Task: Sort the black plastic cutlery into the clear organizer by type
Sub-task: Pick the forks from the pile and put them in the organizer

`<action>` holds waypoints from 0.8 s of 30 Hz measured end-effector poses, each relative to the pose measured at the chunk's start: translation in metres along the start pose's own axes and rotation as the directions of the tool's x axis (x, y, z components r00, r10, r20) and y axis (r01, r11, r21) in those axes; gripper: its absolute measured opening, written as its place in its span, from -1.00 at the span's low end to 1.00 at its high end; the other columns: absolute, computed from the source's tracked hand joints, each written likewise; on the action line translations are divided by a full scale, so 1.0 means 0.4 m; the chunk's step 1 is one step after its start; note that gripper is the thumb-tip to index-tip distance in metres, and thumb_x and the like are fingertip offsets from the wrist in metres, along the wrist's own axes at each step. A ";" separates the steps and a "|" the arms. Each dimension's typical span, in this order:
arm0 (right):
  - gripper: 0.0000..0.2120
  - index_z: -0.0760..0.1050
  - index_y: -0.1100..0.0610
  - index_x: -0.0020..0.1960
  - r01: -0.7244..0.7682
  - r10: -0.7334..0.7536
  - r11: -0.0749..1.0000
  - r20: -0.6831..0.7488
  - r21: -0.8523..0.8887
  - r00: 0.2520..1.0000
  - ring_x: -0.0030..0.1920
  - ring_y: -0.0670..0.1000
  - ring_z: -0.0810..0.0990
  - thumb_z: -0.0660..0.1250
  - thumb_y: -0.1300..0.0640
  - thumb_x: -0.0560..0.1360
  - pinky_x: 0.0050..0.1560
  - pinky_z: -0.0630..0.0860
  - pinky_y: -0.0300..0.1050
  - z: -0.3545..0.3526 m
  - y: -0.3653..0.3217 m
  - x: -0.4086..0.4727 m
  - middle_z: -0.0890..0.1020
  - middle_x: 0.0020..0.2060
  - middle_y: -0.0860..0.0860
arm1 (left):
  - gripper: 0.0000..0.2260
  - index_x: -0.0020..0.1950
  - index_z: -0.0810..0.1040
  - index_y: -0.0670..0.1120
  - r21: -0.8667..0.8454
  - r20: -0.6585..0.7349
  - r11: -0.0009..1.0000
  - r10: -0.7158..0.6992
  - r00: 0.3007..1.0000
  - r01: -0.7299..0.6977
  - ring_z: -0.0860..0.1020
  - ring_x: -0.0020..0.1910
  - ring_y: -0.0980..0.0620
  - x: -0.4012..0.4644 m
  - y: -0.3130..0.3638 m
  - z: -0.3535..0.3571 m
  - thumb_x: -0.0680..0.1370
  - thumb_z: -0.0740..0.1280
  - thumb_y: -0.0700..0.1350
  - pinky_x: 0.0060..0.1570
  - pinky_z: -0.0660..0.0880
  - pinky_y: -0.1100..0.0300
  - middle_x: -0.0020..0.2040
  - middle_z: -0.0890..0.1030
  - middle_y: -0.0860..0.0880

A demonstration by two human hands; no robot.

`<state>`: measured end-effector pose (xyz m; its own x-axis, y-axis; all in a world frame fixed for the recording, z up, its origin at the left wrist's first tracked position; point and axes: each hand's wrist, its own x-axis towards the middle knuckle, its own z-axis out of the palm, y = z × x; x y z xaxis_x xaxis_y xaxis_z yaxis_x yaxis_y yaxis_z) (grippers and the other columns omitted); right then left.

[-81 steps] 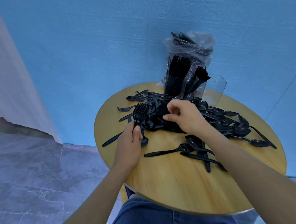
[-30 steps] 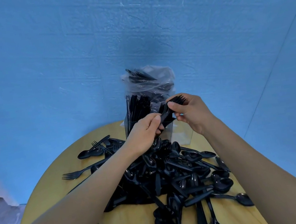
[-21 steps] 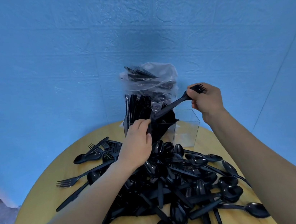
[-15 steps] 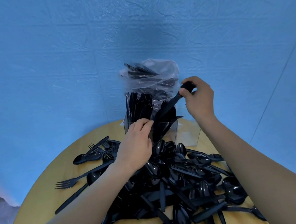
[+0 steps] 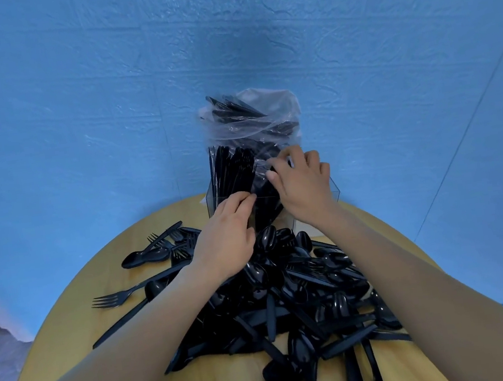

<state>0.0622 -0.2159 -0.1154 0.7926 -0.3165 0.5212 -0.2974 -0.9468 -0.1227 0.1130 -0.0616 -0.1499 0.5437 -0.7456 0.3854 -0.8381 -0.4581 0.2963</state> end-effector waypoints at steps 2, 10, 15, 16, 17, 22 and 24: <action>-0.66 0.41 0.05 0.33 -0.026 0.031 0.991 -0.036 0.131 0.999 0.19 0.14 0.28 0.08 -0.03 0.63 0.04 0.16 -0.07 -0.031 0.006 -0.029 0.35 0.27 0.05 | -0.51 0.51 0.18 -0.08 -0.047 -0.010 0.999 -0.009 1.000 0.009 0.27 0.39 0.03 -0.015 0.016 -0.003 0.59 0.20 -0.15 0.34 0.29 0.16 0.45 0.23 0.02; -0.78 0.51 0.09 0.19 -0.198 0.150 0.940 0.182 0.279 0.972 0.12 0.09 0.43 0.24 0.14 0.57 0.15 0.35 0.00 -0.066 0.127 -0.265 0.50 0.07 0.02 | -0.61 0.45 0.30 0.03 -0.032 0.267 0.984 0.179 0.947 -0.177 0.27 0.39 0.11 -0.098 0.094 -0.002 0.63 0.11 0.06 0.40 0.13 0.19 0.41 0.33 0.10; -0.79 0.54 0.08 0.16 -0.214 0.118 0.936 0.323 0.279 0.939 0.11 0.04 0.48 0.24 0.09 0.57 0.16 0.41 0.01 -0.067 0.141 -0.365 0.54 0.06 0.01 | -0.63 0.40 0.37 0.07 0.053 0.420 0.978 0.161 0.893 -0.201 0.26 0.39 0.15 -0.137 0.110 0.000 0.63 0.05 0.11 0.43 -0.01 0.18 0.40 0.34 0.16; -0.80 0.55 0.07 0.14 -0.199 0.095 0.937 0.342 0.286 0.935 0.10 0.02 0.48 0.24 0.08 0.57 0.14 0.40 -0.05 -0.067 0.140 -0.377 0.54 0.05 0.00 | -0.64 0.37 0.41 0.06 0.047 0.418 0.979 0.159 0.894 -0.196 0.28 0.38 0.14 -0.143 0.111 -0.002 0.63 0.06 0.11 0.41 0.03 0.19 0.38 0.35 0.15; -0.81 0.57 0.06 0.12 -0.188 0.073 0.934 0.351 0.305 0.933 0.06 -0.02 0.48 0.24 0.08 0.57 0.09 0.40 -0.15 -0.067 0.138 -0.385 0.54 0.03 -0.02 | -0.66 0.34 0.44 0.06 0.037 0.414 0.982 0.155 0.897 -0.187 0.30 0.35 0.14 -0.149 0.112 -0.005 0.63 0.07 0.10 0.38 0.10 0.20 0.36 0.37 0.15; -0.87 0.60 0.06 -0.04 -0.202 0.060 0.880 0.323 0.429 0.944 -0.08 -0.14 0.50 0.26 0.11 0.56 -0.10 0.31 -0.43 -0.085 0.131 -0.393 0.56 -0.07 -0.08 | -0.72 0.24 0.49 0.04 0.021 0.366 0.989 0.131 0.921 -0.149 0.39 0.20 0.13 -0.155 0.116 -0.013 0.62 0.11 0.08 0.24 0.28 0.22 0.20 0.47 0.12; -0.87 0.59 0.09 0.01 -0.247 0.138 0.866 0.268 0.434 0.954 -0.06 -0.10 0.50 0.26 0.13 0.56 -0.07 0.34 -0.31 -0.091 0.134 -0.375 0.56 -0.07 -0.07 | -0.72 0.26 0.46 0.04 0.026 0.344 0.990 0.123 0.931 -0.140 0.40 0.21 0.12 -0.148 0.124 -0.007 0.62 0.12 0.07 0.25 0.29 0.20 0.21 0.45 0.11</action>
<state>-0.0918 -0.2172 -0.1695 0.8572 -0.4481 0.2540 -0.2226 -0.7670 -0.6018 0.0393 -0.0388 -0.1556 0.3881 -0.9167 0.0949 -0.9068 -0.3614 0.2170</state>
